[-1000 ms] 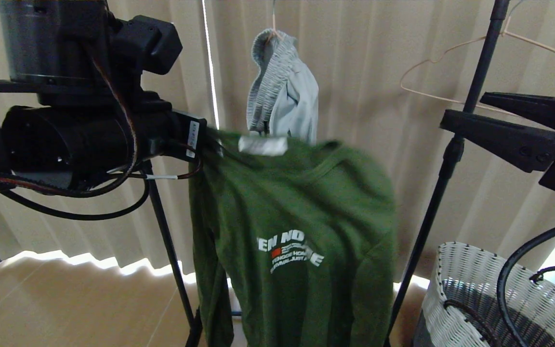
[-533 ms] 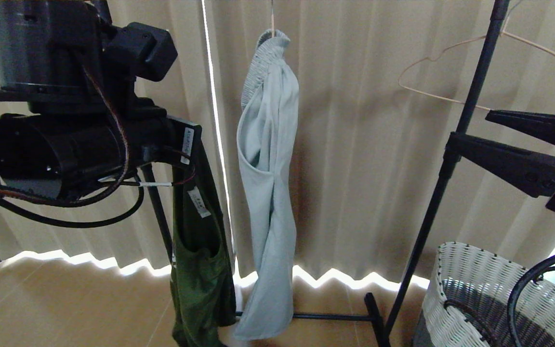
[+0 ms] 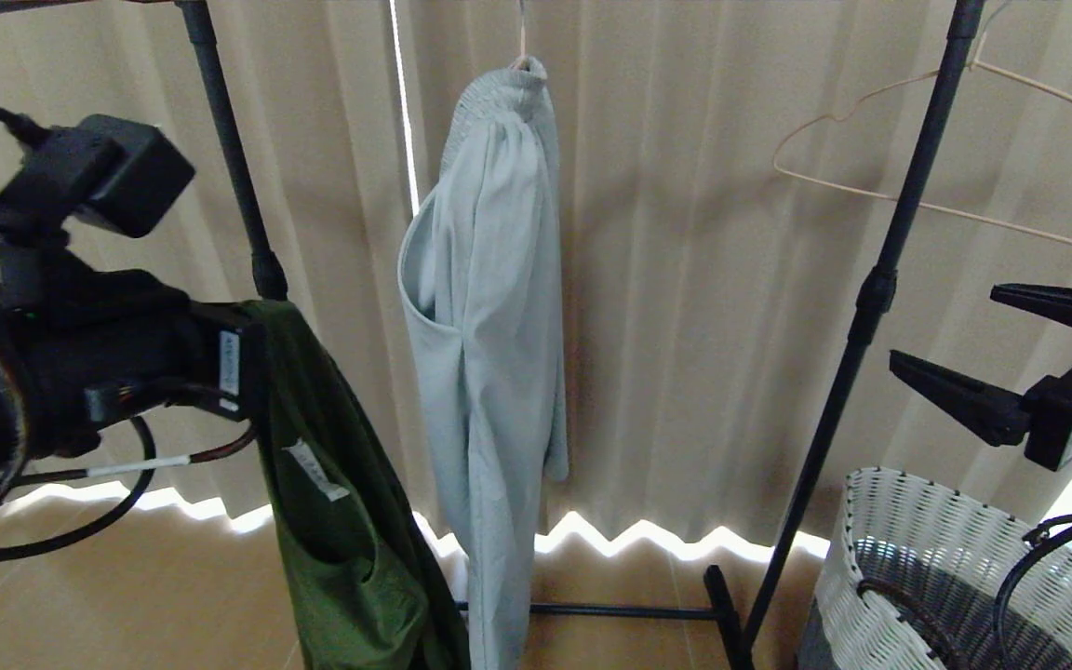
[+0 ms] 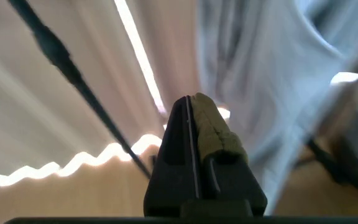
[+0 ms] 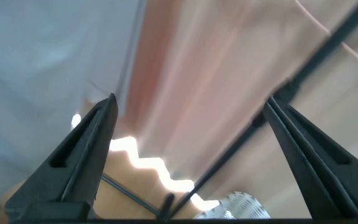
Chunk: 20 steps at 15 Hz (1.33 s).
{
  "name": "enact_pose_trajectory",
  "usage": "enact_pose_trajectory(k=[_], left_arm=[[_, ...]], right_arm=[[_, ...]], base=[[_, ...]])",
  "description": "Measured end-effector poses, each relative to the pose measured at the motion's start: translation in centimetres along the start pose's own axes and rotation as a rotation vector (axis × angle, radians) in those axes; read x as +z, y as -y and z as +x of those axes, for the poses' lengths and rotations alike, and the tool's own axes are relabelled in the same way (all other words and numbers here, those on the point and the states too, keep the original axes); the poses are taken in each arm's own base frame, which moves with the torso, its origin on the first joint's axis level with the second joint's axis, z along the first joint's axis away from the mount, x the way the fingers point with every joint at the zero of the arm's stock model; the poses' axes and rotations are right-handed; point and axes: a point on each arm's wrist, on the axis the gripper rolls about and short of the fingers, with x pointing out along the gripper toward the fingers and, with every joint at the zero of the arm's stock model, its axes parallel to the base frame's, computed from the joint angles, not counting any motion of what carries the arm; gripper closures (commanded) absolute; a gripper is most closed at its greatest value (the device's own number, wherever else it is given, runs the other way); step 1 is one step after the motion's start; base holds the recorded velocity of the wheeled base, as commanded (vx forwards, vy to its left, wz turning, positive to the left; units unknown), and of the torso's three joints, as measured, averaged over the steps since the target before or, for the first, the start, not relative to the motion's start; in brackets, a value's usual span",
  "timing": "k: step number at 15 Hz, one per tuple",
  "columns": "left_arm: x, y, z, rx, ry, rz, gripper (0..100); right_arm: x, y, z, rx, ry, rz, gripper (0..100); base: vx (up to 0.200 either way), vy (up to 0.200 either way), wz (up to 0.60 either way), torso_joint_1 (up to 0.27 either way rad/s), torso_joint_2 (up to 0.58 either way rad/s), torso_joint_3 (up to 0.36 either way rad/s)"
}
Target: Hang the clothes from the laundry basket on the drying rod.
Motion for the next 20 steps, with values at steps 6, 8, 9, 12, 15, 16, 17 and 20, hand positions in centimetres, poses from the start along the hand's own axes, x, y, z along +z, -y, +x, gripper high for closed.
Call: enact_pose_trajectory(k=[6, 8, 9, 12, 15, 16, 17, 20], left_arm=[[-2.6, -3.4, -3.7, -0.058, 0.035, -0.054, 100], [-3.2, -3.7, -4.4, -0.036, 0.047, -0.06, 100], [-3.2, -3.8, -4.6, -0.023, 0.074, -0.062, 100], [-5.3, -3.9, -5.3, 0.012, 0.097, -0.068, 100], [-8.0, -3.8, -6.0, 0.044, 0.15, -0.078, 100], [-8.6, -3.8, -6.2, 0.05, 0.142, -0.075, 100], [-9.0, -3.8, -6.2, 0.054, 0.133, -0.069, 100], [-9.6, -3.7, -5.9, 0.052, 0.106, -0.07, 100]], right_arm=[[-2.0, -0.5, 0.1, -0.009, 0.001, -0.008, 0], [-3.0, -0.8, -0.1, -0.003, -0.03, -0.001, 0], [-3.6, -1.0, -0.2, -0.003, -0.034, 0.001, 0], [-4.7, -0.8, -0.7, -0.048, -0.001, 0.002, 0], [-5.2, -0.1, -1.1, -0.106, 0.002, 0.006, 0], [-5.3, 0.1, -1.1, -0.116, 0.0, 0.007, 0], [-5.5, 0.0, -1.2, -0.118, -0.006, 0.008, 0], [-6.4, -0.3, -1.6, -0.114, -0.032, 0.012, 0]], base=[[0.0, 0.0, 0.0, 0.0, 0.0, 0.0], [0.0, 0.0, 0.0, 0.0, 0.0, 0.0], [0.0, 0.0, 0.0, 0.0, 0.0, 0.0], [0.0, 0.0, 0.0, 0.0, 0.0, 0.0], [0.0, 0.0, 0.0, 0.0, 0.0, 0.0], [0.0, 0.0, 0.0, 0.0, 0.0, 0.0], [0.0, 0.0, 0.0, 0.0, 0.0, 0.0], [0.0, 0.0, 0.0, 0.0, 0.0, 0.0]])
